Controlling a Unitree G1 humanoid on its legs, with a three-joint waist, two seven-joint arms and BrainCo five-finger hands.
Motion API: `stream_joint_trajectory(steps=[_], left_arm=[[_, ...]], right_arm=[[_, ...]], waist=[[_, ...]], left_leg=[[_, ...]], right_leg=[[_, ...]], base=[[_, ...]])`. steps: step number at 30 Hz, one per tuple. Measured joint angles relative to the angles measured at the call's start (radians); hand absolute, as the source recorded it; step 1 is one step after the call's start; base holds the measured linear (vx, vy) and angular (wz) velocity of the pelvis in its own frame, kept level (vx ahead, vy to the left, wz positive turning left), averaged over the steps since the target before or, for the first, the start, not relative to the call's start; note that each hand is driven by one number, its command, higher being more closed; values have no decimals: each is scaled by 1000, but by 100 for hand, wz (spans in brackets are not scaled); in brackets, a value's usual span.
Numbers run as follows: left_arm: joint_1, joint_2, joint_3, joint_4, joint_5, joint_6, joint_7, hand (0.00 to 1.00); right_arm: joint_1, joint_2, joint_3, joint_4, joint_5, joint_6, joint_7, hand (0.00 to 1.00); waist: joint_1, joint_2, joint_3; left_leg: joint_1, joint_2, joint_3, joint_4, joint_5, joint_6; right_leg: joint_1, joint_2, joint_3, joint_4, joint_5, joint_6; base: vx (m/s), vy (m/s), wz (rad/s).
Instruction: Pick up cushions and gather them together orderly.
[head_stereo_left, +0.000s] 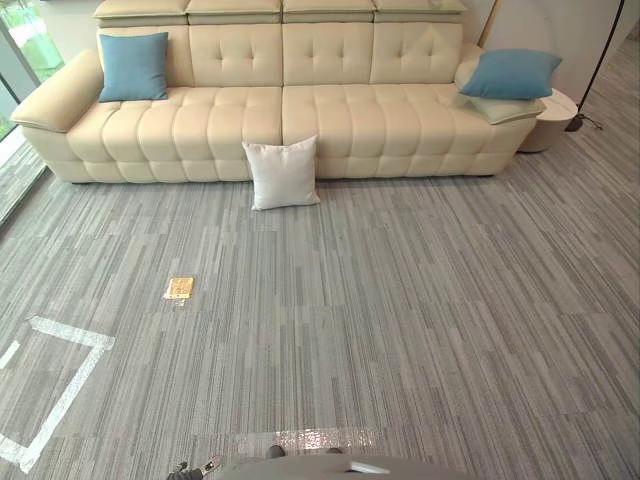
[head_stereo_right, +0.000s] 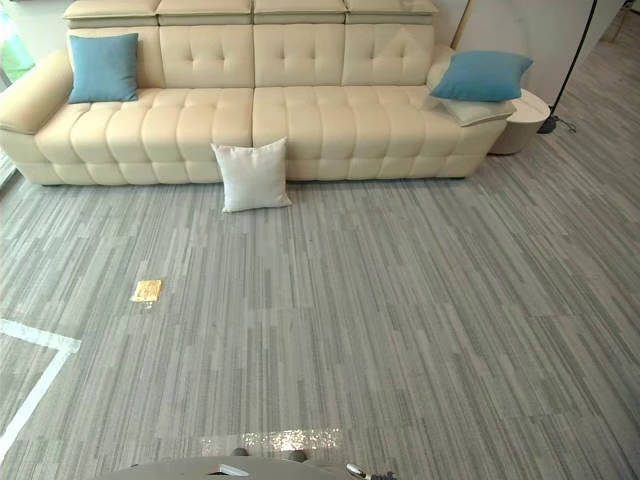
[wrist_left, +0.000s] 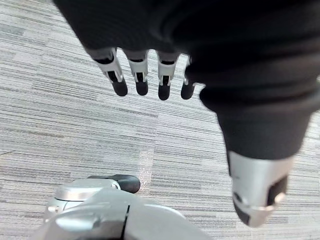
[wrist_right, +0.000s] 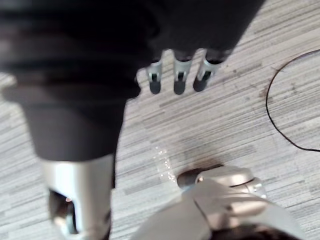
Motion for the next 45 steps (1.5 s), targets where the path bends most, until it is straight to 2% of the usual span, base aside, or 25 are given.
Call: stream_joint_trajectory(steps=[18,34,45], left_arm=[[-19,0,-2,0,4,-12,0,0],[-27,2,-4,2,20,-15,-1,0],[-42,13,-25,11,20,-17,-1,0]], right_arm=[[-43,-4,22,-2,-79,0,0,0],[-43,-3,20,0,-75,1,0,0],[-43,3,2,-1,-30,1,0,0]], waist=[[5,1,27],[13,-3,30],[16,-11,36]], left_leg=[[17,0,11,-5,-4,-6],[13,0,21,-21,-4,-5],[-18,-1,24,-22,-1,-1]], right_leg=[[26,0,3,-33,7,10],[24,2,5,-51,13,4],[-7,1,7,-51,18,6]], base=[[-13,-7,-1],[-2,-1,0],[-28,-8,0]])
